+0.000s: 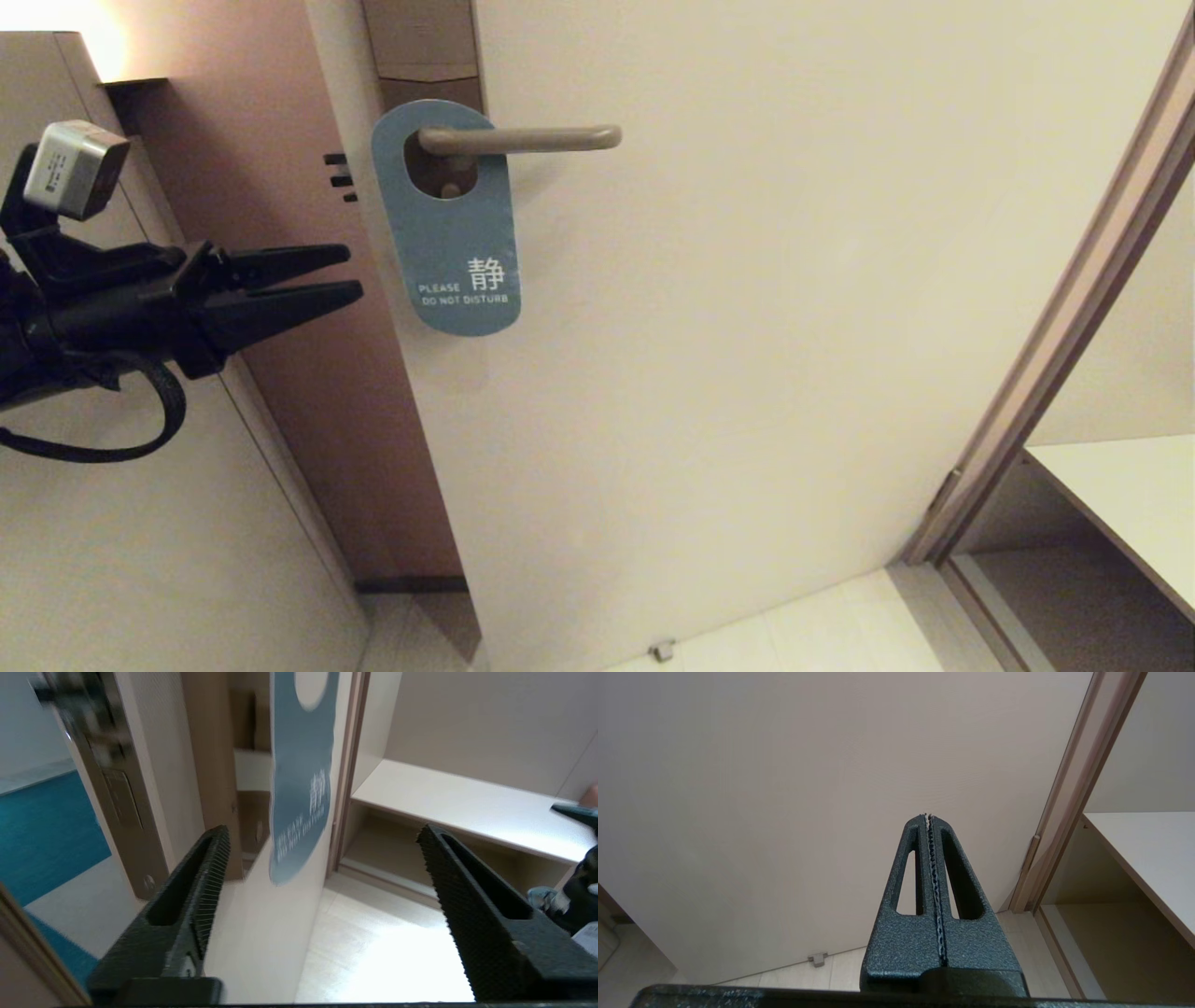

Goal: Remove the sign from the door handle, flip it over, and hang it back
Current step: Take down the sign

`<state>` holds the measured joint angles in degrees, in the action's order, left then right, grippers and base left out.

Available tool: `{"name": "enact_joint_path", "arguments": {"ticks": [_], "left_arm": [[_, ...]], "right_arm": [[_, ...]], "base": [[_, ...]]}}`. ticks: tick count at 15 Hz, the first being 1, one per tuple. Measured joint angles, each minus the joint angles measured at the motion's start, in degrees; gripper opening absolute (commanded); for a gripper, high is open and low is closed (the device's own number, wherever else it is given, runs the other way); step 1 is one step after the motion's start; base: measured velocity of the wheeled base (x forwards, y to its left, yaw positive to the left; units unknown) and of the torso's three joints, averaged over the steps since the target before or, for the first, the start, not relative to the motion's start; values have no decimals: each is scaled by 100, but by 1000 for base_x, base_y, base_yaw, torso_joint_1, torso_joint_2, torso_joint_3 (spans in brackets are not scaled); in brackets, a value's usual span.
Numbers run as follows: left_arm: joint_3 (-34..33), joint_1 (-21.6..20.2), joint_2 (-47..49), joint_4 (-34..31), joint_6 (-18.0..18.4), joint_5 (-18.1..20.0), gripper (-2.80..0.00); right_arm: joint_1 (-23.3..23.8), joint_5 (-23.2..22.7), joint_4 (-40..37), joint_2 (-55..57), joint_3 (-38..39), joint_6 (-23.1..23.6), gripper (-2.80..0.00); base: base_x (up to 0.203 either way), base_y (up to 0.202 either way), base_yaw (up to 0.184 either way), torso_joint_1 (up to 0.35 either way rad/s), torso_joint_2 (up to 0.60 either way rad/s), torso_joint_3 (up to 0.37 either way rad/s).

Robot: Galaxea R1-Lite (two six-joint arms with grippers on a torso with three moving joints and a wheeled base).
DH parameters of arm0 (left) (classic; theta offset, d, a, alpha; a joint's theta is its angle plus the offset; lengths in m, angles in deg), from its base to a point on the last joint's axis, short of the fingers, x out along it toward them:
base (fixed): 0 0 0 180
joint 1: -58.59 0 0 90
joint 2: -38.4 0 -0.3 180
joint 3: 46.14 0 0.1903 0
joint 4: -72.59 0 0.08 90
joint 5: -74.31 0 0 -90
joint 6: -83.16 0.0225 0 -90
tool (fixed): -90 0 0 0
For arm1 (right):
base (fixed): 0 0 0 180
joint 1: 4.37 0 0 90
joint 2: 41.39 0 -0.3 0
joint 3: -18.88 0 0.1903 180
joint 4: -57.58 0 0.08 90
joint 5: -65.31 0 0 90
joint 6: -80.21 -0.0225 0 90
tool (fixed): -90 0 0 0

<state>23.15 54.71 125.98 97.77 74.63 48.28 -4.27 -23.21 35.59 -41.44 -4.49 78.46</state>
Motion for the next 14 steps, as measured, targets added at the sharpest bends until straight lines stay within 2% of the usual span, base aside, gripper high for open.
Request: {"name": "enact_joint_path", "arguments": {"ticks": [3,9,12,14], "left_arm": [[242,12,105,4,-201,224,0],[319,77,183,-3,-230,283,0],[322,126,209,-7,-227,486,0],[327,178,249,-7,-221,494,0]], "right_arm": [[0,0,0,0,0,1,-280],[0,0,2,0,0,0,-280],[0,1,0,0,0,0,-280],[0,0,0,0,0,0,-280]], "base": [[0,0,0,0,0,0],[0,0,0,0,0,0],[0,0,0,0,0,0],[0,0,0,0,0,0]]}}
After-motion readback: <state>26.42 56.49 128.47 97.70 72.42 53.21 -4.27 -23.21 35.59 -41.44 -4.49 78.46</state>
